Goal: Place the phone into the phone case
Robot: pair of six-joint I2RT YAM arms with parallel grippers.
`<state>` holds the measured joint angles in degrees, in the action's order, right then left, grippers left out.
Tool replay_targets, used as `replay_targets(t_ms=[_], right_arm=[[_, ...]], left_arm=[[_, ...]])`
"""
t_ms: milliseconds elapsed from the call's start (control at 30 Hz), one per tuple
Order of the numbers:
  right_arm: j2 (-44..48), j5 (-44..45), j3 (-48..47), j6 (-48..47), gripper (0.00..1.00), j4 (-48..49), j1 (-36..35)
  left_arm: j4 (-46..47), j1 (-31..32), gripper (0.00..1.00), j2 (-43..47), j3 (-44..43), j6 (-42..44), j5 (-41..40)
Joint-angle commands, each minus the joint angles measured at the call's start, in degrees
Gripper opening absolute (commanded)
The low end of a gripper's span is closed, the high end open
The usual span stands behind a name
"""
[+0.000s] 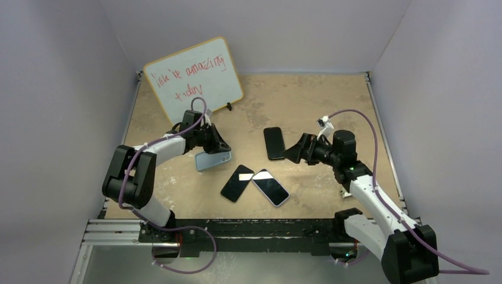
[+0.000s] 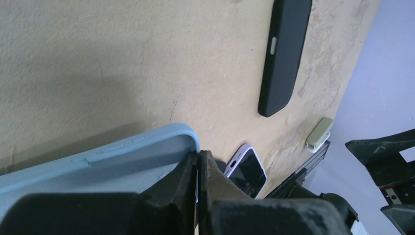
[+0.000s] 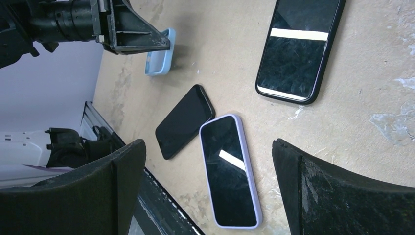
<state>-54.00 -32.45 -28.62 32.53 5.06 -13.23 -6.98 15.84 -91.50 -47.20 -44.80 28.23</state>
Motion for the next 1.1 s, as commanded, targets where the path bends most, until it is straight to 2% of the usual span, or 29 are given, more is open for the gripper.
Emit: replay_targets(t_ms=[0,100,167,333,400,533,700,1067], right_arm=[[1.5,0.5,-0.2,-0.1,0.99,-1.0,-0.5],[2.3,0.7,0.0,0.7,0.99,-1.3,-1.4],[2.8,1.8,-0.1,1.5,0.99,-2.1,-2.3],[2.9,3.8,0.7,4.5,0.99,-2.7,-5.2],[2.6,5.5,1.0,6.6,0.98,-2.3,-8.1],[2.2,10.2,1.8,11.4,0.96,0.2,-16.7],[1.8,15.1,4.2,14.4,0.95,3.8,-24.0],[2.7,21.1,7.9,19.6,0.93,5.6,-33.2]], left_arm=[[8.8,0.4,0.08,-1.0,0.1,-3.4,1.5],[7.3,0.5,0.3,-1.0,-1.7,-1.9,0.7],[0.7,0.5,0.45,-0.5,-3.7,0.8,-0.8],[-14.0,0.8,0.68,4.4,-7.5,10.2,-8.1],[-17.3,0.9,0.74,7.2,-6.8,12.1,-9.3],[-21.4,2.8,0.77,12.6,-3.8,14.6,-10.3],[-21.1,8.3,0.78,17.4,0.9,14.7,-10.9],[-16.8,20.7,0.8,11.1,0.9,15.1,-17.1]])
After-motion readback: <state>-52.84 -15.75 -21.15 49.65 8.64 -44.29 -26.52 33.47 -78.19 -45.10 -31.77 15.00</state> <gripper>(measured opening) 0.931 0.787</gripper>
